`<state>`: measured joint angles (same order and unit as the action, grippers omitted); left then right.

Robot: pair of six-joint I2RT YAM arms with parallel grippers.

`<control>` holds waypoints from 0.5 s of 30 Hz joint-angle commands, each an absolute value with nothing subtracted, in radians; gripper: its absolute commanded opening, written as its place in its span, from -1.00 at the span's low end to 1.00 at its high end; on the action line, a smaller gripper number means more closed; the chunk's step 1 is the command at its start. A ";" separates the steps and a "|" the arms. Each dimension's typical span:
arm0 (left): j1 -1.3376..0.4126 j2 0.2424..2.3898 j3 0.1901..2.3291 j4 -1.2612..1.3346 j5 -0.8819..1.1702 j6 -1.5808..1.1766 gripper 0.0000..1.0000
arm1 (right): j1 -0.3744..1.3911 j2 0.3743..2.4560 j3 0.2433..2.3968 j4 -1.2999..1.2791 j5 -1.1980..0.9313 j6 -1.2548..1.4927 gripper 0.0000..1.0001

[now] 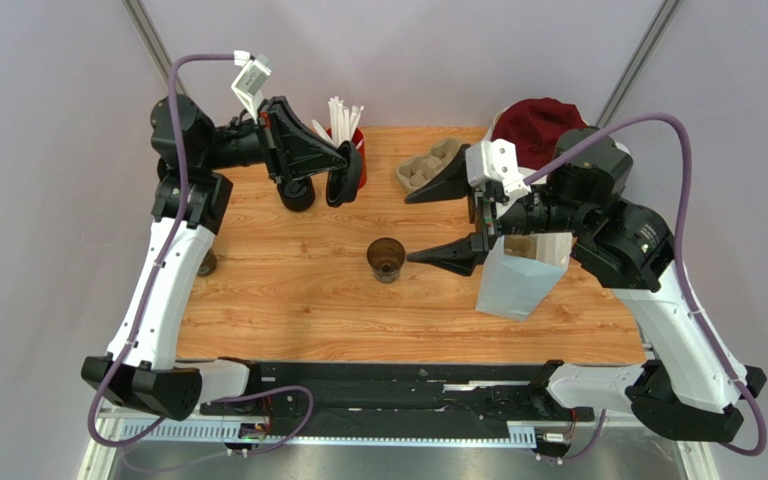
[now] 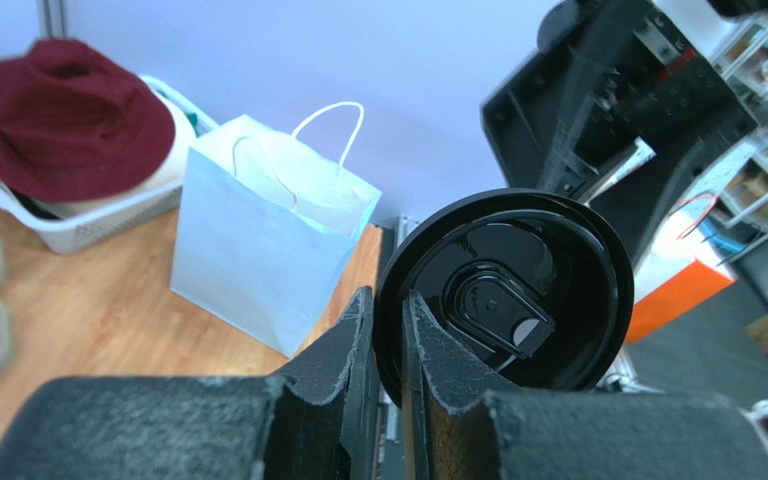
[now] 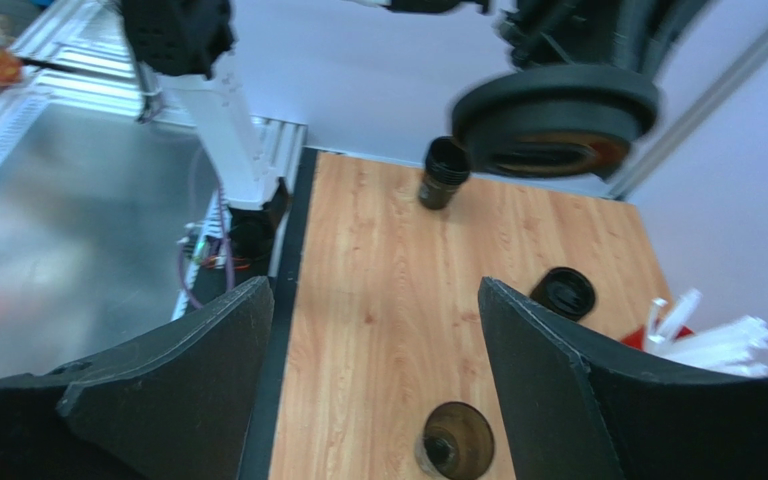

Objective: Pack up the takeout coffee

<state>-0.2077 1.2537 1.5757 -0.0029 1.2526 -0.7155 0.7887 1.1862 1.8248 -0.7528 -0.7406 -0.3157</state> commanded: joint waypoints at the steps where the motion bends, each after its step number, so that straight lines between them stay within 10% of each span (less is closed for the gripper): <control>1: -0.210 1.262 1.504 0.377 1.253 -1.038 -1.00 | 0.784 1.218 1.842 -0.784 -0.962 -0.357 0.65; 15: -0.252 1.288 1.189 1.185 1.028 -1.552 -1.00 | 0.788 1.367 1.945 -0.631 -0.824 -0.252 0.55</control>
